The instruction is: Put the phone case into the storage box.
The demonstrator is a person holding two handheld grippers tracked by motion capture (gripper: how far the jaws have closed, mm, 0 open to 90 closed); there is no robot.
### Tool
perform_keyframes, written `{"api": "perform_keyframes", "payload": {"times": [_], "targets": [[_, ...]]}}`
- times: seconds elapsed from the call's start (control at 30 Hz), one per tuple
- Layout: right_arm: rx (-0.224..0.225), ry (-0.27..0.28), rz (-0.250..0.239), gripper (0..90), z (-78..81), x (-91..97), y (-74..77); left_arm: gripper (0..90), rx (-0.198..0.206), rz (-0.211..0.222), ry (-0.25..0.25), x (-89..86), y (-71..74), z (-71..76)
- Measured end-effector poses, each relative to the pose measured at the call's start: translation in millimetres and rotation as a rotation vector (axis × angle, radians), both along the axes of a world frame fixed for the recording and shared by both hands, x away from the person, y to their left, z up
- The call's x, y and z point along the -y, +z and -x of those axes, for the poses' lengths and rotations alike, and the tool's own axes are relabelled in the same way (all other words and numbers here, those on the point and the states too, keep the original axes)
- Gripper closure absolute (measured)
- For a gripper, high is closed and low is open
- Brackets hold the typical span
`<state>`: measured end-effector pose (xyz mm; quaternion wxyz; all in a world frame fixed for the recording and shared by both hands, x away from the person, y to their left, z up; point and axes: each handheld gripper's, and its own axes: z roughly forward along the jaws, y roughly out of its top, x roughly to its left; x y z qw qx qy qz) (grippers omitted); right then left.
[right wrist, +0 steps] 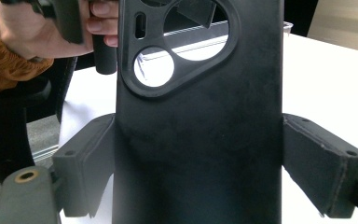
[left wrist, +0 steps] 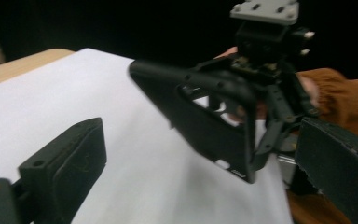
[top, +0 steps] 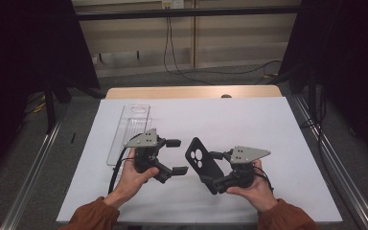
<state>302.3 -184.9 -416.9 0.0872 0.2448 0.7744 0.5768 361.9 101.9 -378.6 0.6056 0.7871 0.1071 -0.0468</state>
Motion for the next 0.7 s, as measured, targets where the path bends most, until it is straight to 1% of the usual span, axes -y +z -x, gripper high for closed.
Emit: {"api": "perform_keyframes", "payload": {"times": [0.03, 0.1, 0.13, 0.23, 0.27, 0.33, 0.43, 0.57, 0.6, 0.63, 0.67, 0.7], "targets": [[0.003, 0.001, 0.003, 14.3, -0.5, 0.1, -0.5, 2.6, 0.009, -0.004, -0.003, 4.0, 0.4, -2.5], [0.001, 0.012, -0.002, 14.3, -1.6, 0.5, -1.5, 2.3, 0.010, 0.000, -0.014, 6.8, -1.1, -4.8], [0.000, 0.015, -0.001, 14.3, -1.9, 0.7, -1.9, 2.6, 0.017, 0.000, -0.015, 7.0, -1.6, -5.7], [-0.005, 0.026, -0.009, 14.3, -3.0, 1.5, -3.2, 2.7, 0.018, -0.003, -0.012, 6.8, -3.3, -8.0], [-0.015, 0.029, -0.015, 14.3, -3.8, 2.3, -4.6, 2.9, 0.025, -0.027, -0.028, 5.5, -4.1, -9.9], [-0.018, 0.033, -0.016, 14.3, -4.4, 2.5, -5.5, 3.0, 0.019, -0.023, -0.027, 4.9, -4.6, -10.6], [-0.019, 0.041, -0.021, 14.3, -4.9, 2.1, -5.5, 2.7, 0.024, -0.022, -0.028, 3.7, -4.1, -12.7], [-0.020, 0.048, -0.030, 14.3, -4.8, 2.3, -5.2, 2.6, 0.029, -0.011, -0.040, 3.5, -1.6, -13.4], [-0.021, 0.059, -0.033, 14.3, -4.2, 1.9, -4.8, 2.6, 0.031, -0.015, -0.058, 5.6, -1.8, -13.4], [-0.021, 0.059, -0.033, 14.3, -4.2, 1.9, -4.8, 2.6, 0.031, -0.015, -0.058, 5.6, -1.8, -13.4], [-0.015, 0.061, -0.038, 14.4, -3.3, 1.2, -4.4, 2.6, 0.026, -0.015, -0.078, 8.0, -2.3, -13.4], [-0.015, 0.061, -0.038, 14.4, -3.3, 1.2, -4.4, 2.6, 0.026, -0.015, -0.078, 8.0, -2.3, -13.4]]}}
